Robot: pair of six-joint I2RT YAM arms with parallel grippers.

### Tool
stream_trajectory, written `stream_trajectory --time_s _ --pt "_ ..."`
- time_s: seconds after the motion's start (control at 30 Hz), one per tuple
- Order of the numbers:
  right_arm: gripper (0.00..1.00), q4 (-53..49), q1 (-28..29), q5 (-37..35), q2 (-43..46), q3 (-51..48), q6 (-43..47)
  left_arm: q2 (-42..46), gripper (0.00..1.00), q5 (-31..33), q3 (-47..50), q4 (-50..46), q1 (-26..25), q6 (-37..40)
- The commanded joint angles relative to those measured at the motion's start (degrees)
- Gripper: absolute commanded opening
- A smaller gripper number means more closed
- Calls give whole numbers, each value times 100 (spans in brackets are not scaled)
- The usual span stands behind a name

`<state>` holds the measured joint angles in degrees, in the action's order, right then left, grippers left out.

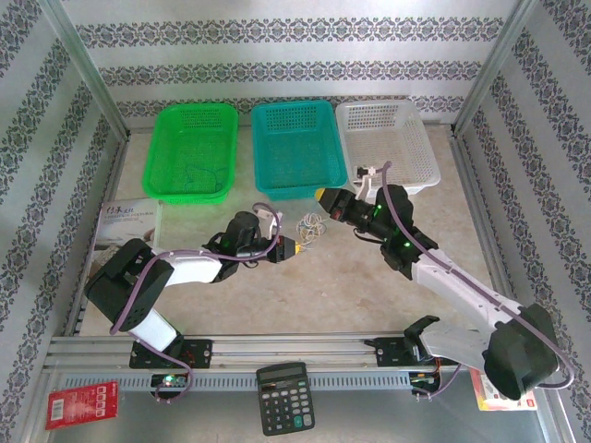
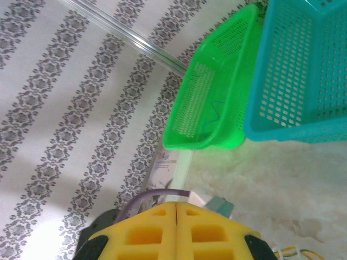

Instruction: Untangle the cables

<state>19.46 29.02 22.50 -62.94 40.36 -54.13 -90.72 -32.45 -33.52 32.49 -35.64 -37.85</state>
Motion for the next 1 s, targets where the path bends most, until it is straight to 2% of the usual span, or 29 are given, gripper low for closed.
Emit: stream_trajectory --time_s 0.0,0.17,0.3,0.47,0.57,0.63,0.8,0.97 --pt "0 -63 0 123 71 116 31 45 0 119 43 73 -76 94" --pt "0 -5 8 9 11 -186 100 496 0 313 -43 -659 -66 477" --pt "0 -8 8 -53 -39 -322 195 931 12 530 -128 -1355 -69 855" --pt "0 -105 47 52 -191 -285 370 1459 48 804 -282 -2066 -66 1264" --pt "0 -146 111 105 -266 -232 436 1713 62 888 -426 -2332 -66 1438" --pt "0 -176 161 129 -297 -189 475 1846 69 896 -525 -2436 -61 1519" --pt "0 -316 277 106 -310 -82 587 2083 77 906 -745 -2647 -65 1718" --pt "0 -358 337 177 -338 29 631 2094 78 845 -906 -2704 -64 1825"
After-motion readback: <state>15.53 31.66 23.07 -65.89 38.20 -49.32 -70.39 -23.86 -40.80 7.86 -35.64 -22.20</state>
